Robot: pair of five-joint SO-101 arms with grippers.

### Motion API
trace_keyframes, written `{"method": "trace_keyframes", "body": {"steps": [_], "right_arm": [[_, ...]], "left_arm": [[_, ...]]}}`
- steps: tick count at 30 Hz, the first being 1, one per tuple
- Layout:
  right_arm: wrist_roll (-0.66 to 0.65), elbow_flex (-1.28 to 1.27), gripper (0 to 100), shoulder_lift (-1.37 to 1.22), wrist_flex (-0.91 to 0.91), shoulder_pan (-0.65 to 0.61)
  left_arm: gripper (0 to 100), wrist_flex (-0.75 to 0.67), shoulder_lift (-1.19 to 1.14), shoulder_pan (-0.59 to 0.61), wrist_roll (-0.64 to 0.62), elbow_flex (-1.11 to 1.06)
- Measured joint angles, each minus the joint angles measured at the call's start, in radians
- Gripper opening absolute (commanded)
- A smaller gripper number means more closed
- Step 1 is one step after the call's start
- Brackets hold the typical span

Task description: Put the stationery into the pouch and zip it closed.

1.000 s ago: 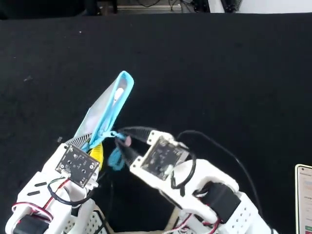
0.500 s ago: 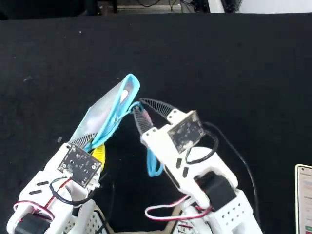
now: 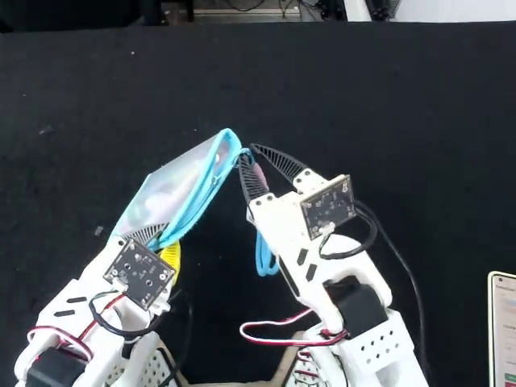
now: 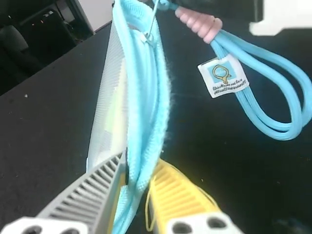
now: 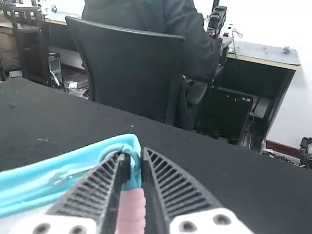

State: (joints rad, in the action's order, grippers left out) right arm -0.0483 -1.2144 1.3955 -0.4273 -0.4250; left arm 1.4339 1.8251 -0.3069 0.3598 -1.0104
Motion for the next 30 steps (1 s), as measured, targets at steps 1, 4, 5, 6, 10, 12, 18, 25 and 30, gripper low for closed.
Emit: {"method": "trace_keyframes", "body": {"steps": [1,4,5,6,10,12,18,25,30], "right_arm": [[0.000,0.000,1.1,-0.012,0.000,0.000],[0.000,0.006,1.1,-0.077,0.008,0.025],[0.000,0.018,1.1,-0.106,0.009,0.043],[0.000,0.031,1.1,-0.137,0.009,0.060],[0.000,0.094,1.1,-0.250,0.009,0.110],[0.000,0.118,1.1,-0.293,0.009,0.118],[0.000,0.172,1.1,-0.379,0.012,0.129],[0.000,0.206,1.1,-0.485,0.083,0.161],[0.000,0.232,1.1,-0.555,0.118,0.161]], "left_arm": [[3,0.000,0.000,-0.002,0.000,0.000],[3,0.002,0.000,-0.003,0.000,0.000],[3,0.002,0.000,-0.003,0.000,0.000],[3,0.002,0.000,-0.003,0.000,0.000],[3,0.002,-0.002,-0.003,0.000,0.000],[3,0.002,-0.002,-0.003,0.000,0.000],[3,0.002,-0.002,-0.003,0.000,0.000],[3,-0.002,-0.003,-0.005,0.002,-0.002],[3,-0.003,-0.006,-0.005,0.002,-0.002]]}}
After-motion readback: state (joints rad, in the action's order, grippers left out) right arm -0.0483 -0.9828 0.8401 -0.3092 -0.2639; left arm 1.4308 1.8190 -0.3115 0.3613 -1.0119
